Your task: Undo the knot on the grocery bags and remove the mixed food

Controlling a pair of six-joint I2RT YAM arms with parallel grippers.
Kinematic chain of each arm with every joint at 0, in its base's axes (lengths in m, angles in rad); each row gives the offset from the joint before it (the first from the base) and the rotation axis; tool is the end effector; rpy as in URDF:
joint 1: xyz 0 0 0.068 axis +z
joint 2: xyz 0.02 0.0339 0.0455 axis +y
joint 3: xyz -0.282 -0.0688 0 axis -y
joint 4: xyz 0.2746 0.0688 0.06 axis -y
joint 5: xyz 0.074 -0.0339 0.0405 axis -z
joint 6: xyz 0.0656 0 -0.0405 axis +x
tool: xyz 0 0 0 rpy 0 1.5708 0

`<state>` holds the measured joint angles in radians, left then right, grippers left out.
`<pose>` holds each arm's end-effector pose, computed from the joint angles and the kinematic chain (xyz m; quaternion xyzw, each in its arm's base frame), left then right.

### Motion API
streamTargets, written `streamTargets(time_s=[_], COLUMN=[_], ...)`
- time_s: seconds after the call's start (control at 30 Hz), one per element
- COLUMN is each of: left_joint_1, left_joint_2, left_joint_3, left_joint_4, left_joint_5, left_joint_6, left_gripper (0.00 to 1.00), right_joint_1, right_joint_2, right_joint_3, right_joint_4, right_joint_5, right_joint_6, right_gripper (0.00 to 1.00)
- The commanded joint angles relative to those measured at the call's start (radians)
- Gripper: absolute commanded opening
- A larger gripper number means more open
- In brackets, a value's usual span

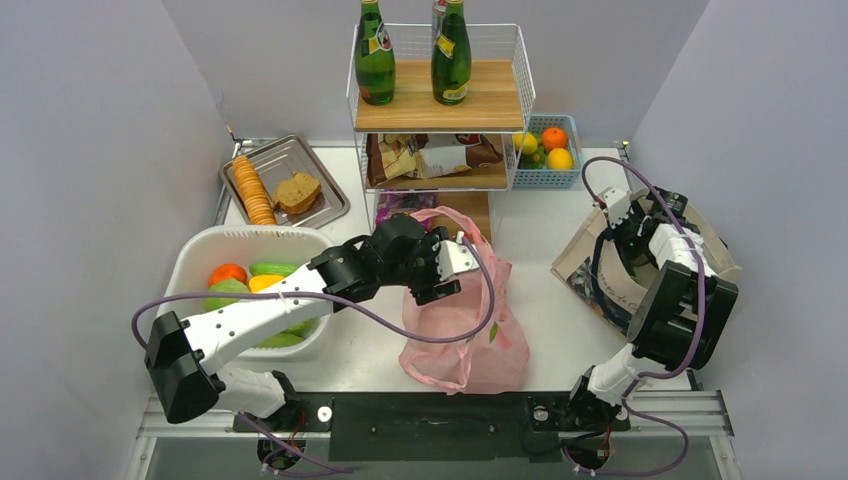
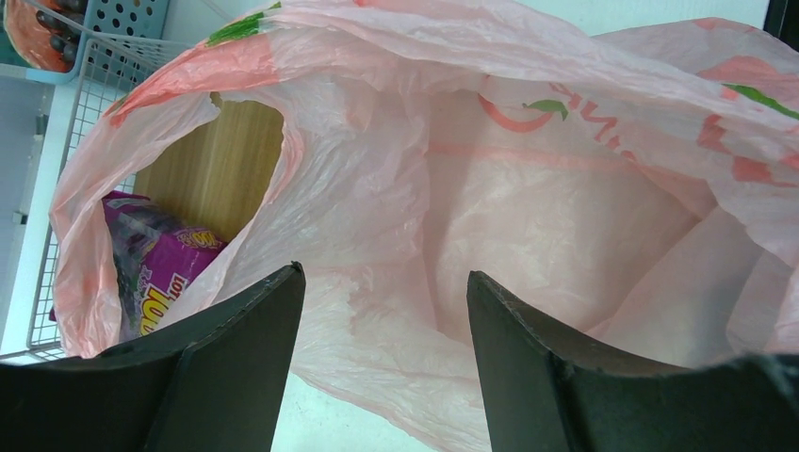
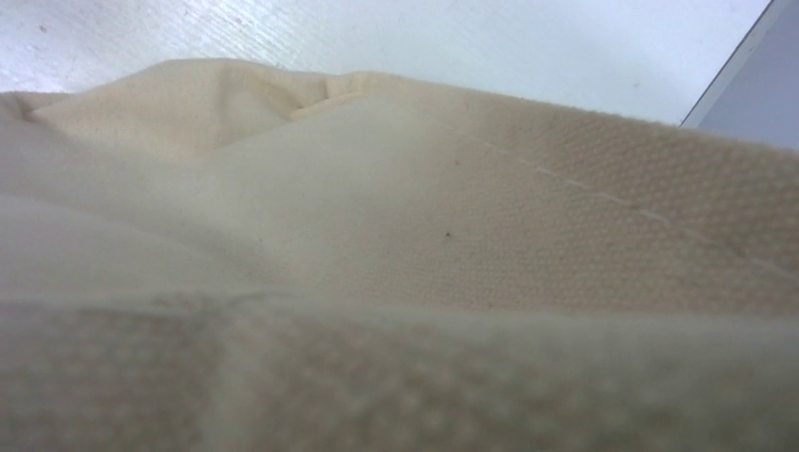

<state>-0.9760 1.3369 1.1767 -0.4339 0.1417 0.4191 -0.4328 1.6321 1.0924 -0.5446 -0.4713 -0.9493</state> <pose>0.1887 -0.2954 0.3255 0.5913 0.6538 -0.1887 0.4328 0.3444 -0.1263 0.1882 -0.2954 0.8981 0.0253 0.3249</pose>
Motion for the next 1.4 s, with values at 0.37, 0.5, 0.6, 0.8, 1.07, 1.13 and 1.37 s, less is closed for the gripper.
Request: streamTargets(time_s=[0.37,0.5,0.6,0.8,1.07,1.13,1.37], left_joint_1=[0.028,0.034,0.036,0.038,0.04,0.04,0.044], left_joint_2=[0.054,0.052,0.049,0.041,0.041,0.039,0.036], left_joint_3=[0.098,0.095,0.091,0.084,0.074,0.072,0.071], left_joint_4=[0.028,0.035,0.041,0.046,0.059,0.061,0.056], left_joint_5=[-0.004,-0.005,-0.003,0.006,0.013,0.014,0.02], left_joint_6=[0.043,0.045,0.048,0.049,0.046,0.044,0.051], left_gripper=[0.62,0.62,0.62,0.62,0.62,0.62,0.62], right_joint_1=[0.087,0.084,0.078,0.045,-0.029,-0.053,-0.12], right_joint_2=[0.173,0.151,0.081,-0.053,-0.144,-0.158,-0.182], right_joint_3=[0.006,-0.013,-0.024,0.063,0.186,0.206,0.254], right_joint_4=[-0.18,-0.181,-0.197,-0.325,-0.541,-0.58,-0.679], right_joint_5=[0.362,0.375,0.333,0.169,0.016,-0.014,-0.067], right_joint_6=[0.027,0.058,0.06,0.081,-0.017,-0.041,-0.113], right_gripper=[0.65,0.31,0.12,0.0,0.0,0.0,0.0])
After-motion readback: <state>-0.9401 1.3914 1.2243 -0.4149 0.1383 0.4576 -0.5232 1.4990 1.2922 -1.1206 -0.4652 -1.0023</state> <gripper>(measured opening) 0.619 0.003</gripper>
